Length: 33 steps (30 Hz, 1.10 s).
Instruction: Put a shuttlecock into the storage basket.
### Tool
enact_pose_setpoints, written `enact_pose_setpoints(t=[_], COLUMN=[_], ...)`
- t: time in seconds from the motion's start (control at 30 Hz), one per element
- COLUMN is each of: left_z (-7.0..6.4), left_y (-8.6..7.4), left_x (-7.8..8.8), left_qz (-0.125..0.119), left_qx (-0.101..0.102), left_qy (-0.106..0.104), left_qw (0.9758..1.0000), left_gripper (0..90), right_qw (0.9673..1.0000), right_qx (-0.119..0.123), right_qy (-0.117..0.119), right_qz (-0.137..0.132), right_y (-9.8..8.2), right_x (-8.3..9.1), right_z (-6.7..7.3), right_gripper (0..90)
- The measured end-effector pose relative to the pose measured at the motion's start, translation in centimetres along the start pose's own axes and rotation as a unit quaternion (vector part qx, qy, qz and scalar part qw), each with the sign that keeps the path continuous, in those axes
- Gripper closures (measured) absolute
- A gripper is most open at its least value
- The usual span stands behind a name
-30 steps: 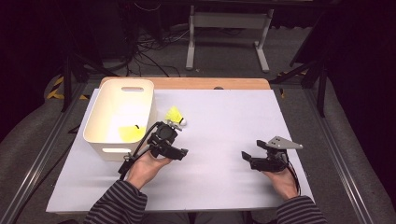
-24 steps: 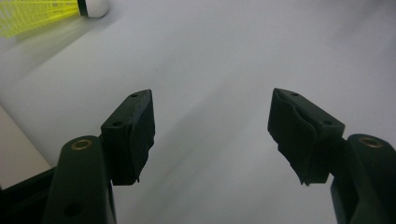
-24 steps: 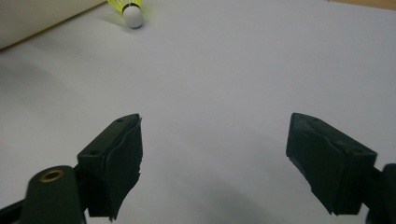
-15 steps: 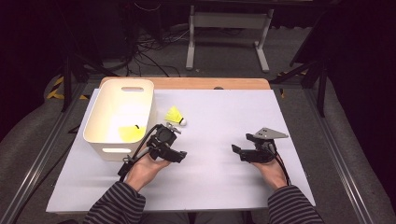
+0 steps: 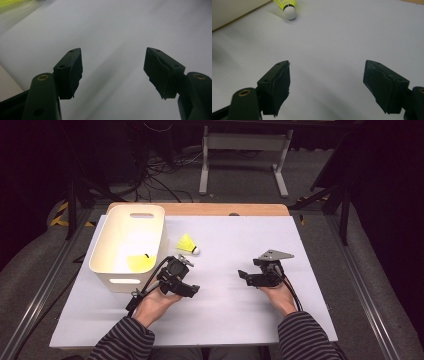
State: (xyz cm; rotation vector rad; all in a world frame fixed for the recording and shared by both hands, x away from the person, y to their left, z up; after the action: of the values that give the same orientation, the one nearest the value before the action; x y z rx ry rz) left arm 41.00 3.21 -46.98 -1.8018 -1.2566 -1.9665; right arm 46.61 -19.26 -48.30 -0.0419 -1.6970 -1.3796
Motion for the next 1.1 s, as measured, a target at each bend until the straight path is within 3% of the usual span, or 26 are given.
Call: enact_pose_setpoints(t=[0.57,0.73,1.1], left_z=[0.1,0.2,0.2], left_y=[-0.2,-0.3,-0.4], left_x=[0.0,-0.1,0.1], left_qz=[0.0,0.002,-0.001], left_qx=[0.001,0.004,0.006], left_qy=[-0.004,-0.004,-0.004], left_qw=[1.0,1.0,1.0], left_gripper=[32.2,32.1,32.1], right_qw=[0.9988,0.9978,0.997], right_qx=[0.008,0.023,0.035], right_qy=[0.017,0.011,0.021], right_qz=[0.045,0.061,0.065], right_y=[3.2,4.0,6.2], right_x=[-3.7,-4.7,-6.2], right_z=[1.0,1.5,2.7], right_gripper=[25.9,26.9,28.8])
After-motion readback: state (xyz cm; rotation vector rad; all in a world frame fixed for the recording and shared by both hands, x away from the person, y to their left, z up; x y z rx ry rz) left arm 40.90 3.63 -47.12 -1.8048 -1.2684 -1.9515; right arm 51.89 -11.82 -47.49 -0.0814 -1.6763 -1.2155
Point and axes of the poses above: each handheld gripper's, and its own axes: x roughly backward along the jaws, y roughly out of its top, z roughly to its left, the point moved 9 cm from there along -x, roughly forward along the jaws, and after that the axes turned 5 degrees about z, right-handed, at the moved point
